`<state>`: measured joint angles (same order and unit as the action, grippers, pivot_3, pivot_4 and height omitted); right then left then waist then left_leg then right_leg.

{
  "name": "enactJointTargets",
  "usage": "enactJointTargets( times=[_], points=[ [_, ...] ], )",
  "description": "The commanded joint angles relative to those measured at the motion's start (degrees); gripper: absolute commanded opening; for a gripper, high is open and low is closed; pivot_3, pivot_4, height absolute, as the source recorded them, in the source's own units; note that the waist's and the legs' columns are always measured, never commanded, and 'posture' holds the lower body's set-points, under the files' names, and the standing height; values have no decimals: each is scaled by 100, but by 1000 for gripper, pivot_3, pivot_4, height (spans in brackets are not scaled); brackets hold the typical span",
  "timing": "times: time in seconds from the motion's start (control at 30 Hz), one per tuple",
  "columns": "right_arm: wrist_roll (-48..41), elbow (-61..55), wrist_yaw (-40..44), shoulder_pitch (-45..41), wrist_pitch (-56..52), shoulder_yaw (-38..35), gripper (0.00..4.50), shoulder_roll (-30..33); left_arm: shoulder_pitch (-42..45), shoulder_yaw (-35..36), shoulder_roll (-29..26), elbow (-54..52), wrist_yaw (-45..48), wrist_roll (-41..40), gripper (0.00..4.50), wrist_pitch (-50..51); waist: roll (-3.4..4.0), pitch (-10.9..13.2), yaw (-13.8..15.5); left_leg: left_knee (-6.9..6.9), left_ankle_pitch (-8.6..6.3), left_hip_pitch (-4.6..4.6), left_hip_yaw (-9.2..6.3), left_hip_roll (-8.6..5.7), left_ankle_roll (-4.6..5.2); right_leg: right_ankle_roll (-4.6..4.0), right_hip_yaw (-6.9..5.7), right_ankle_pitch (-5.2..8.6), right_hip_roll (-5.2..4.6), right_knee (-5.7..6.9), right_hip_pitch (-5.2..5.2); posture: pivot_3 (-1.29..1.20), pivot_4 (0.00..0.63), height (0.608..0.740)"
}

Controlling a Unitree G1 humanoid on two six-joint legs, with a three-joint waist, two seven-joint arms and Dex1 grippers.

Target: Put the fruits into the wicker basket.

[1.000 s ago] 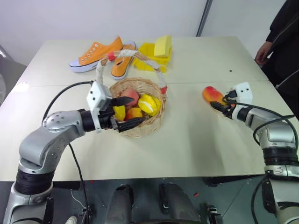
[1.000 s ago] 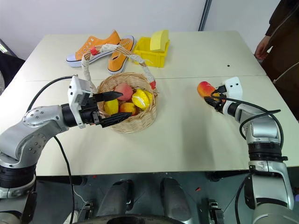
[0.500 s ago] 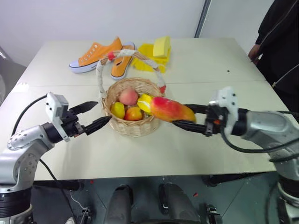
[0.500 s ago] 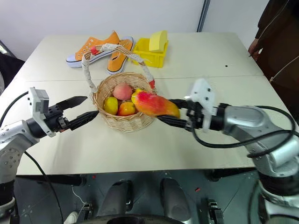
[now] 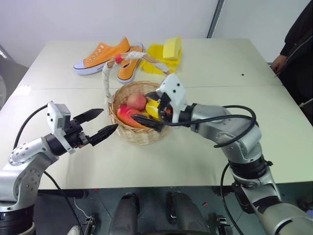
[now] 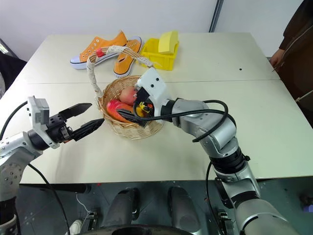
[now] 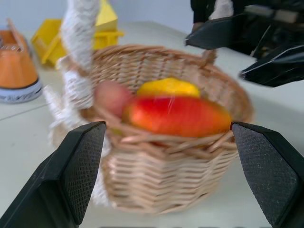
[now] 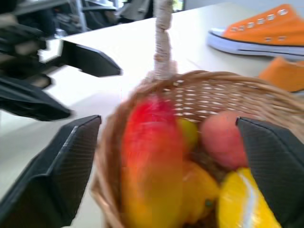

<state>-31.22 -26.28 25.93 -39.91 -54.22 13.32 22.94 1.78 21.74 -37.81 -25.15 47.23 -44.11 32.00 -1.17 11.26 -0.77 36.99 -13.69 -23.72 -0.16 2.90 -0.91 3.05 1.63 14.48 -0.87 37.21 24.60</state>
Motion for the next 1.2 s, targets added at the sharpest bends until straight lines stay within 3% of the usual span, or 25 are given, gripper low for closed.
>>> enactJointTargets(
  times=[0.03, 0.23, 0.57, 0.67, 0.9, 1.03, 1.2],
  points=[
    [-267, -740, 716, 489, 449, -688, 4479, 634, -80, 234, -34, -195, -6, -148, 4500, -131, 0, 0, 14, 0, 0, 1, -2, 0, 0, 0, -1, 0, 0, 0, -2, 0, 150, 740],
    [-754, -834, 1086, 1377, 517, -1757, 4479, 1261, 0, 105, 12, -280, 23, -295, 4500, -118, -1, 0, -27, 0, 0, 15, 1, 2, 0, 0, 1, 1, 9, 0, -12, 0, 150, 740],
    [415, 1070, 88, 691, 1628, -1120, 4479, -253, 296, -183, 32, -5, 129, -166, 4500, -224, 0, 0, -42, -3, 0, 29, -2, 5, 0, -10, 16, -6, 30, 10, -9, 0, 150, 740],
    [338, 1185, 67, 700, 1685, -1237, 3521, -475, 257, -193, 40, -52, 96, -176, 4500, -252, 0, 0, -10, -3, 0, 21, 0, 3, 1, 4, 20, -4, 26, 10, -7, 0, 150, 740],
    [104, 884, -46, 722, 1685, -1517, 98, -642, 162, -263, 108, -131, 10, -149, 4500, -283, 0, 0, -22, -3, 0, 20, 0, 2, 1, 0, 20, -1, 23, 9, -7, 0, 150, 740],
    [193, 718, -160, 832, 1834, -1850, 16, -436, 211, -348, 115, -131, -20, -173, 4500, -269, 1, 0, -21, -3, 0, 22, 0, 2, 1, -1, 21, -1, 23, 10, -7, 0, 150, 740],
    [485, 1018, -562, 1056, 2245, -3198, 16, 389, 427, -558, 84, 79, 127, -149, 4500, -253, 2, 2, 40, -1, 0, 14, 0, -6, 1, 0, 21, 0, 16, 2, -8, 0, 150, 740]
  ],
)
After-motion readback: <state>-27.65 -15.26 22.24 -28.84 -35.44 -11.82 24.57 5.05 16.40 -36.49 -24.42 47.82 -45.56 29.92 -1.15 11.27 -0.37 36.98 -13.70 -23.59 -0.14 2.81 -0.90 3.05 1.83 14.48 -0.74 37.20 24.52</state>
